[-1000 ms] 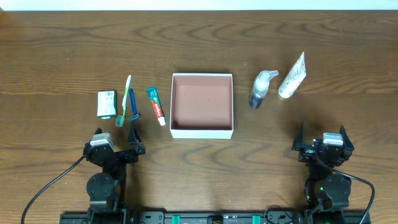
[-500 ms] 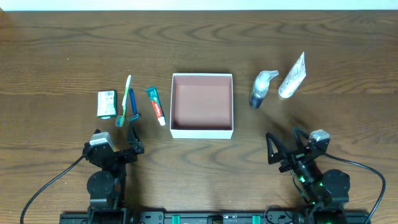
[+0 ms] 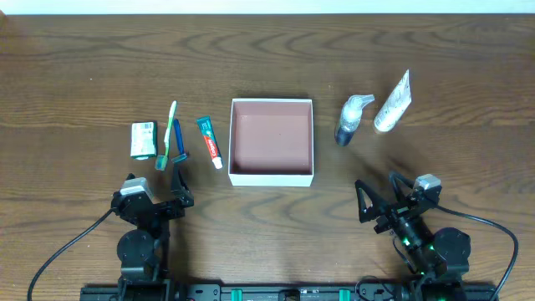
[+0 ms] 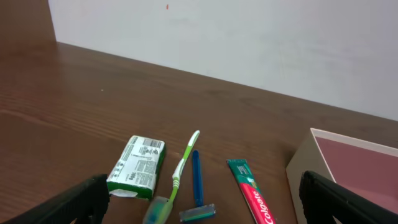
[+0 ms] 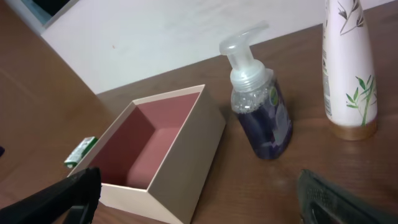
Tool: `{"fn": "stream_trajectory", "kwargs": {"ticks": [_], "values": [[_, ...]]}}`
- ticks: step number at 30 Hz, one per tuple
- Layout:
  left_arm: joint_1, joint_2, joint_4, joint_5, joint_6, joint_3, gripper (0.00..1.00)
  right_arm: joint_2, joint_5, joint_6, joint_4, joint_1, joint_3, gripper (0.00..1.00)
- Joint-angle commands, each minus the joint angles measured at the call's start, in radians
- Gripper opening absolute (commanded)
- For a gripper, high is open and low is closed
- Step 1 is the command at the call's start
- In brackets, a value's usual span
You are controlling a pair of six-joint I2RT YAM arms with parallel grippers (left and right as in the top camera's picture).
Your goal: Pack container
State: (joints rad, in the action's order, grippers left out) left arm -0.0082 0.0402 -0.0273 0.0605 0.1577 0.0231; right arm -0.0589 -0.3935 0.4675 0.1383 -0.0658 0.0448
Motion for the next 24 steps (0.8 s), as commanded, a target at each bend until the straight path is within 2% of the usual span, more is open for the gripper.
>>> {"fn": "stream_trajectory", "kwargs": {"ticks": [1,19,24], "values": [[0.004,0.002,-0.037,0.04,0.001,-0.019,0.98,0.0,-0.023,0.014,0.015,0.001,0.006,0.99],[0.004,0.003,-0.039,0.025,0.002,-0.019,0.98,0.0,-0.027,0.026,-0.046,0.001,0.006,0.99],[0.004,0.003,0.033,0.018,0.028,-0.003,0.98,-0.001,-0.014,0.019,-0.057,0.001,0.021,0.99]]}}
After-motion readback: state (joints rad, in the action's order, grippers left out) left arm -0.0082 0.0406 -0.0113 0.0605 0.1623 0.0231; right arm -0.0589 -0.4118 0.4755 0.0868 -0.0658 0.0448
